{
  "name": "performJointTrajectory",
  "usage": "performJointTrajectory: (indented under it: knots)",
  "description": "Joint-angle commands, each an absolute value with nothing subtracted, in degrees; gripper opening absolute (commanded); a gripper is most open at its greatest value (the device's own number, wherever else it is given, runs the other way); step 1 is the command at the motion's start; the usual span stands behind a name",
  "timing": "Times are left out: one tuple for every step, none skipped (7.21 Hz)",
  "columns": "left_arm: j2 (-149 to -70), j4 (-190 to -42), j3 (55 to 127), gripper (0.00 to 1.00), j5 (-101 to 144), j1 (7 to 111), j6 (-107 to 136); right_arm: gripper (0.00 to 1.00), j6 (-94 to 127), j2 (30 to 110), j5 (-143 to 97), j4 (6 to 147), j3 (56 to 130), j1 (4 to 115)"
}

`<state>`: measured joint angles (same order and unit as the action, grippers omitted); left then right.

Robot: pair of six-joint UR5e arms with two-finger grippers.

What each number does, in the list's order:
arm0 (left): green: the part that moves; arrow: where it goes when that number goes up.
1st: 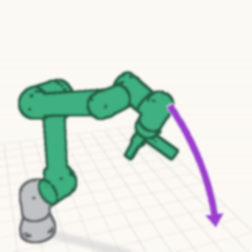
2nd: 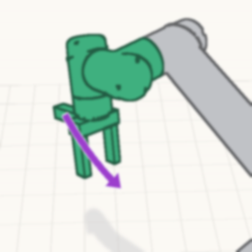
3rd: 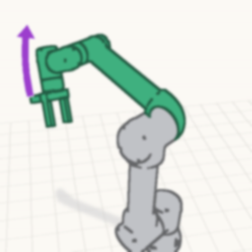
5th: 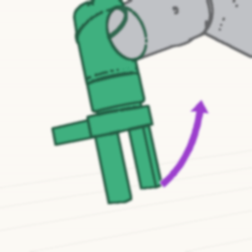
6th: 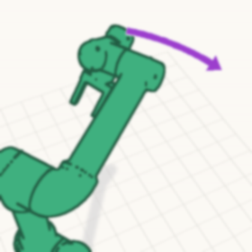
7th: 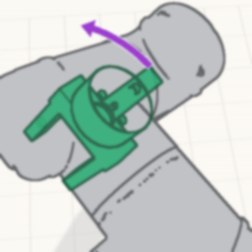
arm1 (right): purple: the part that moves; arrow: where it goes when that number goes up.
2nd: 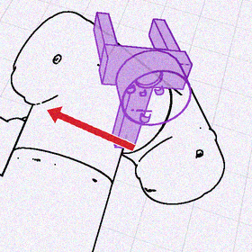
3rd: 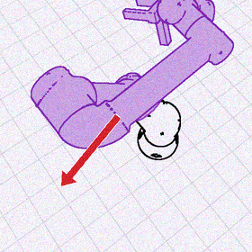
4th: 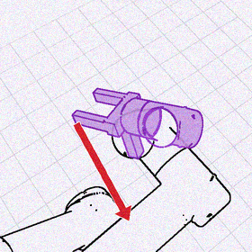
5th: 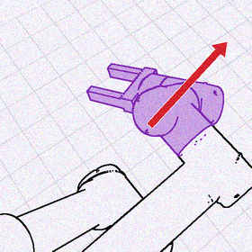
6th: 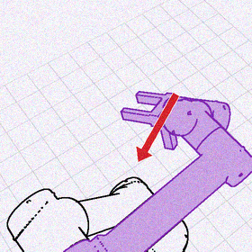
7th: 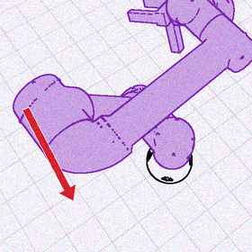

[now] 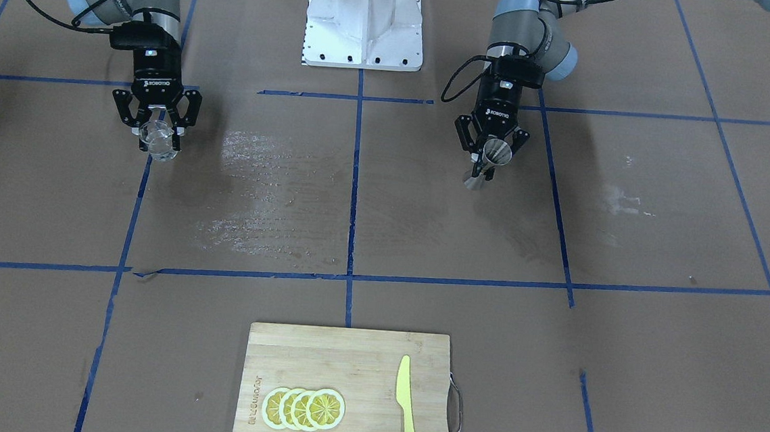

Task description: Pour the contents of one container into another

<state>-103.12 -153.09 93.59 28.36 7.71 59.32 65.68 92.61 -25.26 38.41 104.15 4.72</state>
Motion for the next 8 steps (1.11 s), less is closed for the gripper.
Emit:
performJointTrajectory:
  knots:
    - [-104.1,-153.0,93.5,0.00,28.4,7.4,58.7,0.01,58.6,84.1,-25.3,39.5,104.4,4.9]
    - [-106.4,-152.8,93.5,0.00,28.4,7.3,57.5,0.01,58.4,79.7,-25.5,44.7,104.6,4.9]
    - [-108.9,-152.8,93.6,0.00,28.3,7.3,53.4,0.01,58.4,74.4,-26.1,51.1,104.8,5.0]
    - [-111.4,-152.2,93.3,0.00,28.3,7.1,50.7,0.03,58.4,71.1,-27.1,54.4,104.9,5.1]
    - [-112.6,-152.2,92.7,0.00,28.4,6.9,46.8,0.03,56.7,70.4,-27.3,54.6,106.7,5.0]
    - [-114.3,-152.4,92.2,0.00,28.4,6.9,41.5,0.05,55.9,69.4,-27.6,54.8,107.5,4.9]
    - [-115.9,-152.4,90.3,0.00,28.4,6.8,39.9,0.04,55.9,67.6,-29.9,55.4,107.6,4.9]
    - [-117.5,-152.4,87.6,0.00,28.5,6.7,39.9,0.05,54.7,67.2,-31.1,57.4,107.8,4.8]
